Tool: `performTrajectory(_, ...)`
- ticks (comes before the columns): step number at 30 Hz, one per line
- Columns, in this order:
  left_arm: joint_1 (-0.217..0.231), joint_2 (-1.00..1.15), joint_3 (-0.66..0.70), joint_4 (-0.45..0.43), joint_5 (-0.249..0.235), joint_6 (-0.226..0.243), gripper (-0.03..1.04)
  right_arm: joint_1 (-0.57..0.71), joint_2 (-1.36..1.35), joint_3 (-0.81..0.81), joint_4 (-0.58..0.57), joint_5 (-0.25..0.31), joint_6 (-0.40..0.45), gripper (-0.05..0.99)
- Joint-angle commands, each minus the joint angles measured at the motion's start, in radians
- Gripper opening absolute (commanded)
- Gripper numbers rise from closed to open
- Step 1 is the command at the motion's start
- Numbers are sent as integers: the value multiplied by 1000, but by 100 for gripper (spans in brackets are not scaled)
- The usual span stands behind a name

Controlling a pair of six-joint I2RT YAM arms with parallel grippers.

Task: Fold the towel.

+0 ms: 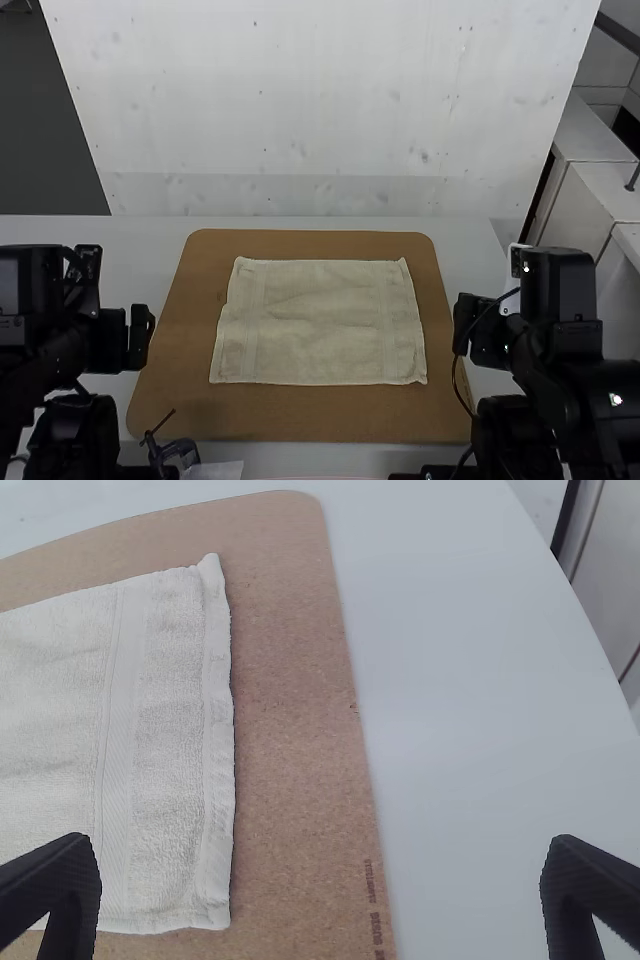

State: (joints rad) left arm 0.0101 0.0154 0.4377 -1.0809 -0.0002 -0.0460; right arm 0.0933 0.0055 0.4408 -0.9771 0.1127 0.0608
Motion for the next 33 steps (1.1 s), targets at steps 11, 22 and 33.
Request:
performTrajectory(11,-1,-25,22,27,81,11,97,11,-22,7,9,-68,30,96)
performTrajectory(22,-6,-3,29,50,45,5,93,26,31,15,20,-65,33,96)
performTrajectory(33,-45,561,122,297,48,11,92,48,567,41,324,-73,34,94)
